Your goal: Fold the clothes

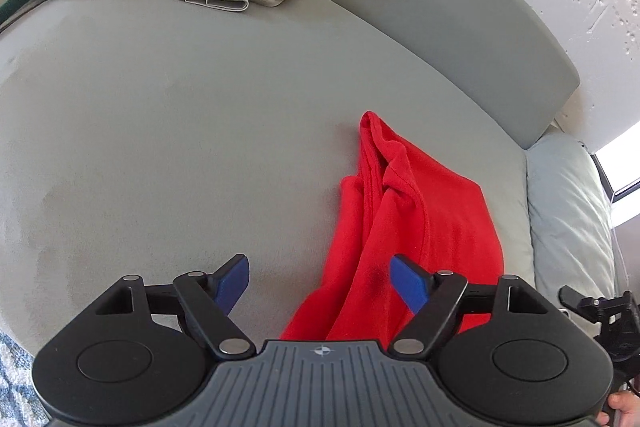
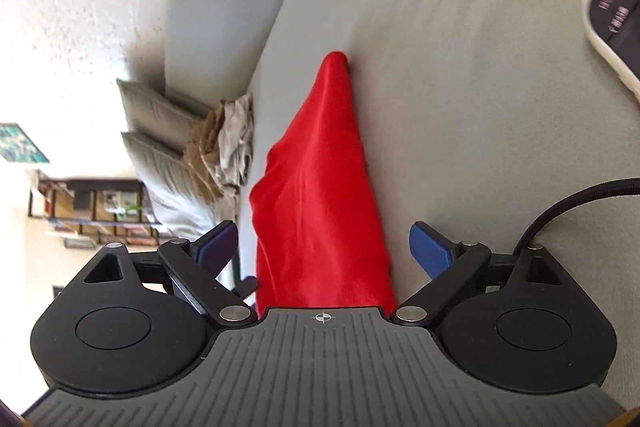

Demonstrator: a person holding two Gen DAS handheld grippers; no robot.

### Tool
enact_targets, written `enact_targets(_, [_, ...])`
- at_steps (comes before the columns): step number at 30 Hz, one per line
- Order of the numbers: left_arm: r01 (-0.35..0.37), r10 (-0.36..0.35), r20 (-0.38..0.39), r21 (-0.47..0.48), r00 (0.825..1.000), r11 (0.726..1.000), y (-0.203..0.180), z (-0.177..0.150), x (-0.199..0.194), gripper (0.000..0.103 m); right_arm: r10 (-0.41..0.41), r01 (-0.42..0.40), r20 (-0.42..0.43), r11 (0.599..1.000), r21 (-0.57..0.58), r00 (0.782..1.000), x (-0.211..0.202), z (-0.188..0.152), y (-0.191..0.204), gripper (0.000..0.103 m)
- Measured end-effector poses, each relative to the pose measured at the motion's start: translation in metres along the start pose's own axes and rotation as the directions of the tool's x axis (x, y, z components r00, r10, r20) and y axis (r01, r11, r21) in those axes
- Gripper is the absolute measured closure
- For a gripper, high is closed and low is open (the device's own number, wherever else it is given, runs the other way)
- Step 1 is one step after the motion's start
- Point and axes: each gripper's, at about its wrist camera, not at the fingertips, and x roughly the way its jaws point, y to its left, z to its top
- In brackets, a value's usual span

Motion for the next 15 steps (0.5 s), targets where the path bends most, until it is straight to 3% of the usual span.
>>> enact_targets(3, [0.017,-0.018,-0.023,-0.018,1.0,1.0,0.005,0.0,0.0,0.026,-0.006,0.006,-0.005,1.0,-0.018,1.0,0.012,0.005,0.004,0.011])
enact_targets(5, [0.011,-0.011,-0.034,-0.014,0.999,1.0,0.006,-0.002,0.0,0.026,0.101,-0.105,0.04,0.984,0.146,0.994,0.005,0.01,-0.013,0.011])
enact_targets(6, [0.011,-0.011,-0.035,-0.009,0.999,1.0,0.005,-0.003,0.0,0.026,0.177,-0.193,0.081,0.94,0.281,0.981,0.002,0.008,-0.024,0.01])
enact_targets(8, [0.024,-0.024,-0.038,-0.004,0.999,1.0,0.004,-0.005,-0.001,0.026,0.288,-0.346,0.192,0.772,0.534,0.938,-0.008,-0.003,-0.045,0.008])
enact_targets(9, [0.028,-0.028,-0.037,-0.002,0.999,1.0,0.004,-0.005,-0.002,0.025,0.277,-0.357,0.225,0.737,0.574,0.934,-0.017,-0.009,-0.044,0.006])
enact_targets(11, [0.035,-0.035,-0.038,0.004,0.999,0.999,0.004,-0.006,-0.002,0.025,0.232,-0.354,0.272,0.712,0.606,0.934,-0.035,-0.019,-0.037,0.0])
enact_targets(15, [0.046,-0.046,-0.039,0.002,0.998,0.999,0.003,-0.006,-0.001,0.025,0.207,-0.307,0.25,0.82,0.482,0.946,-0.035,-0.004,-0.021,0.0])
